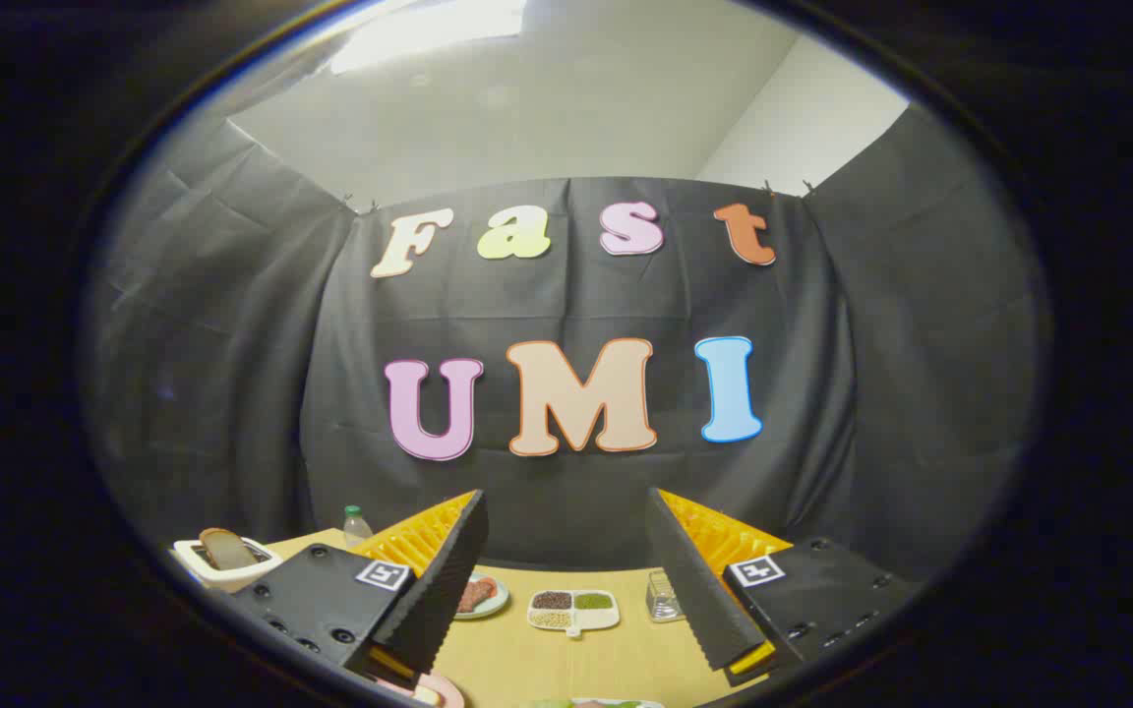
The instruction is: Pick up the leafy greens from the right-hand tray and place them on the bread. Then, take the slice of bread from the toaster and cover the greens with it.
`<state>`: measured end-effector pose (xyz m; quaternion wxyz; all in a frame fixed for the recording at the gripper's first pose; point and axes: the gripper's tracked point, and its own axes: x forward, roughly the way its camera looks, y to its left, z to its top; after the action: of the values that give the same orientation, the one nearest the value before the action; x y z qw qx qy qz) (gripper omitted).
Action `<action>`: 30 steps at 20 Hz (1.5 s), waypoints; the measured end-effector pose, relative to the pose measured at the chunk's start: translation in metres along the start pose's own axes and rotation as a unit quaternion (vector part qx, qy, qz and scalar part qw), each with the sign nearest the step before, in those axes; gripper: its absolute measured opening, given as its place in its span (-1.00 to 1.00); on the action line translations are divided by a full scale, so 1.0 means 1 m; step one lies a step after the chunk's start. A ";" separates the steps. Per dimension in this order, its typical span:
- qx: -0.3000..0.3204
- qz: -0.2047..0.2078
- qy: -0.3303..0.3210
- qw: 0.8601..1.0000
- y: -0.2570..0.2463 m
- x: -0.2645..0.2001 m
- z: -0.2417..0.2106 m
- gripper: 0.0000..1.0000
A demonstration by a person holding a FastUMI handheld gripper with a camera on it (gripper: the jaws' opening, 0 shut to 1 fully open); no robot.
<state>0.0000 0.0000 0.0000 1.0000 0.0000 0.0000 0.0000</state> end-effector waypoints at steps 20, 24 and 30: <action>-0.003 0.042 0.038 0.998 -0.018 0.008 -0.028 1.00; -0.012 0.067 0.072 0.995 -0.025 0.009 -0.050 1.00; -0.033 0.147 0.161 0.975 -0.022 0.000 -0.105 1.00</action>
<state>-0.0002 -0.0221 -0.1045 0.9755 -0.0331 0.1606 0.1468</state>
